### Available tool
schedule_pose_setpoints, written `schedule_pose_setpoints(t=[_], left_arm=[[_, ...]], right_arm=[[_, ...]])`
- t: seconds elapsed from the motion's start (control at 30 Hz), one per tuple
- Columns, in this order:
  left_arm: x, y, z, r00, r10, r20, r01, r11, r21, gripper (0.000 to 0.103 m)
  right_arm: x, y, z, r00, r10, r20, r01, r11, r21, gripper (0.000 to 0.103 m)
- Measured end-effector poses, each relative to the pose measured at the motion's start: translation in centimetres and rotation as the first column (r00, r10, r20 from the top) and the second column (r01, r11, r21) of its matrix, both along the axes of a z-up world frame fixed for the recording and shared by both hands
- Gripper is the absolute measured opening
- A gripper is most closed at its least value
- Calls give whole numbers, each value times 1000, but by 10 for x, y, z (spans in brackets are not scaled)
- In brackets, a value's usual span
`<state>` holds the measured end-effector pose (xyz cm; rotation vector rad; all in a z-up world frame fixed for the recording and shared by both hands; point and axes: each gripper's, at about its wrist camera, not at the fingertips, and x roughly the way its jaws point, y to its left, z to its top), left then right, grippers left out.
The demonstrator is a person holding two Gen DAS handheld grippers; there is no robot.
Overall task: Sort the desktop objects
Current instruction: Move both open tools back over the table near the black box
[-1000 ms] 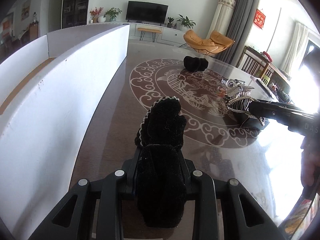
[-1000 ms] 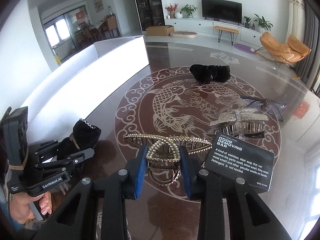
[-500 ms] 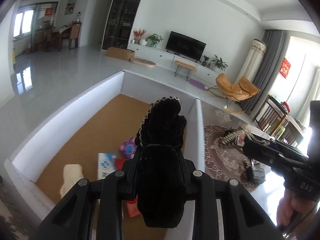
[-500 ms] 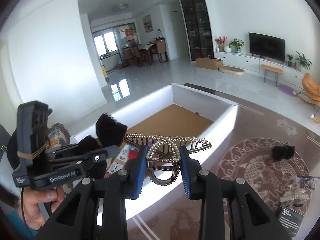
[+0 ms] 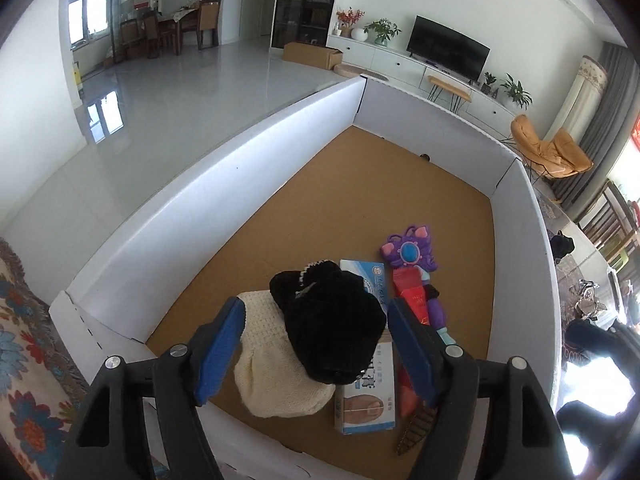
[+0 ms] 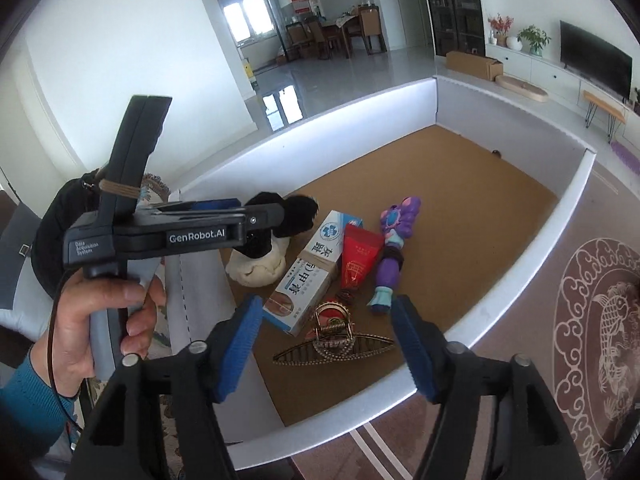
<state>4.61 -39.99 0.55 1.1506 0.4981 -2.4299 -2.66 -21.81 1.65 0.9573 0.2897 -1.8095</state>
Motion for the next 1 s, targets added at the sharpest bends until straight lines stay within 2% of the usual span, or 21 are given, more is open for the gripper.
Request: schedule_pose_setpoints(t=[0.13,0.2,0.27,0.37,0.43,0.47,0.5,0.6,0.67,0.77,0.9,1.0], left_arm=[[-4,43,19,995,-77,-68,74,997,-36,73],[-9,71,30,984,-144,-101,140,989,-42,73],[-13,106,39,965,-226,-134,222,974,-44,73],[-19,164,49,919,-354,-171,350,935,-53,74],[-24,203,50,882,-434,-185,434,900,-45,80],[-29,222,47,863,-471,-183,473,880,-37,92],[-32,240,42,847,-500,-179,502,864,-36,96],[-50,287,15,824,-556,-111,554,831,-50,96],[-65,307,-9,818,-572,-59,571,820,-36,96],[-83,328,-40,823,-568,7,567,823,-32,96],[-100,340,-59,834,-548,58,551,832,-66,96],[-112,341,-62,838,-540,82,546,831,-101,96]], right_arm=[[-2,56,17,986,-139,-95,130,987,-93,95],[-6,95,12,960,-245,-133,232,967,-106,101],[-13,141,-3,925,-351,-148,342,936,-84,101],[-26,211,-40,851,-501,-157,508,861,7,101],[-34,253,-62,805,-571,-159,589,801,104,101],[-38,273,-71,781,-604,-161,623,769,140,101],[-41,290,-79,760,-629,-164,650,741,171,101],[-51,337,-92,707,-683,-183,706,667,238,101],[-56,359,-98,684,-706,-185,727,636,258,101],[-62,379,-101,662,-732,-162,746,620,245,101],[-63,391,-105,635,-757,-154,770,605,203,103],[-65,390,-106,632,-760,-154,773,602,200,103]])
